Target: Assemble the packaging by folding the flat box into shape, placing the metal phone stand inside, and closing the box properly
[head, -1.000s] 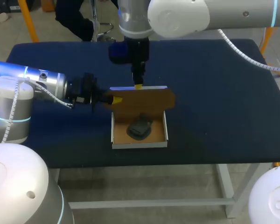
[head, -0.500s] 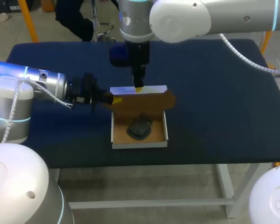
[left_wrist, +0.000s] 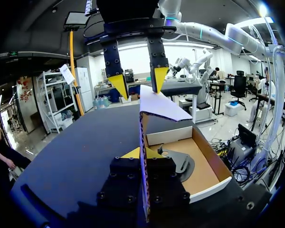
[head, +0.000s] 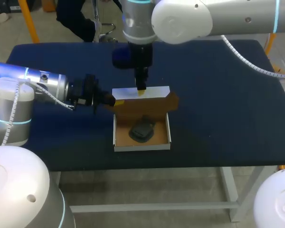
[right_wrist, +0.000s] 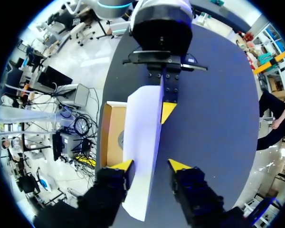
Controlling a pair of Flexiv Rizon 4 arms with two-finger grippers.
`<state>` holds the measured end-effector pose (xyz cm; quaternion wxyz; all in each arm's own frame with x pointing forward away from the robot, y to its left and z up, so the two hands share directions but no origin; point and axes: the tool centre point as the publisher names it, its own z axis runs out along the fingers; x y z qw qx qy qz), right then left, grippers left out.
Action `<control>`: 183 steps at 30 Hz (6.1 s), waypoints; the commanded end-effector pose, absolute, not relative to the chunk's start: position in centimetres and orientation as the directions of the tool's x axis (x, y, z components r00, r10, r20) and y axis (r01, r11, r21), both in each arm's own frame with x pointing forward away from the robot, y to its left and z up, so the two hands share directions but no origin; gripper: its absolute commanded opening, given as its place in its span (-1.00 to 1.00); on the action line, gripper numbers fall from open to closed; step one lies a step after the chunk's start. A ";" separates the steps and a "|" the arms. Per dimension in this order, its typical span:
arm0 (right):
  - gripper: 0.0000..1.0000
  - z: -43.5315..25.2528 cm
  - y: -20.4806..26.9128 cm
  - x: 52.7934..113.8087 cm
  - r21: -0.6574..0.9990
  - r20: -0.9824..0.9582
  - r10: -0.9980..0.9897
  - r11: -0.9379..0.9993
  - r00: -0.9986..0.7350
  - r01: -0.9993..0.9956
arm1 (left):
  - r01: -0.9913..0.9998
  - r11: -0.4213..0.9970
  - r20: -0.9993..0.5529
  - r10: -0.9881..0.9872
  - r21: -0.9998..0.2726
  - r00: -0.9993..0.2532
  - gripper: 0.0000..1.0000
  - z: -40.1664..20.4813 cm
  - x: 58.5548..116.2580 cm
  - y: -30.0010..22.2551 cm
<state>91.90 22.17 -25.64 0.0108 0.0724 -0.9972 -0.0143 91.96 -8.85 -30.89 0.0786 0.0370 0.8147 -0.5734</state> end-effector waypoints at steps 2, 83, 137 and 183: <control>0.02 -26.1 22.5 92.5 0.028 0.039 -0.150 0.989 -0.988 -0.149 | 0.152 0.337 -0.171 -0.028 -0.929 -0.985 -1.00 -30.9 92.0 -8.8; 1.00 -21.4 18.9 93.4 0.110 0.092 0.101 0.988 -0.991 0.111 | 0.152 0.337 -0.171 -0.028 -0.929 -0.985 -1.00 -30.9 92.0 -8.8; 1.00 -22.2 15.0 89.1 -0.091 0.156 0.712 0.701 -0.685 0.708 | 0.479 0.362 -0.497 0.048 -0.800 -0.866 -1.00 -32.0 88.9 -9.0; 1.00 -27.3 11.8 85.2 -0.206 0.271 0.957 0.164 -0.105 0.965 | 0.642 0.351 -0.666 0.064 -0.682 -0.743 -1.00 -32.9 87.1 -9.0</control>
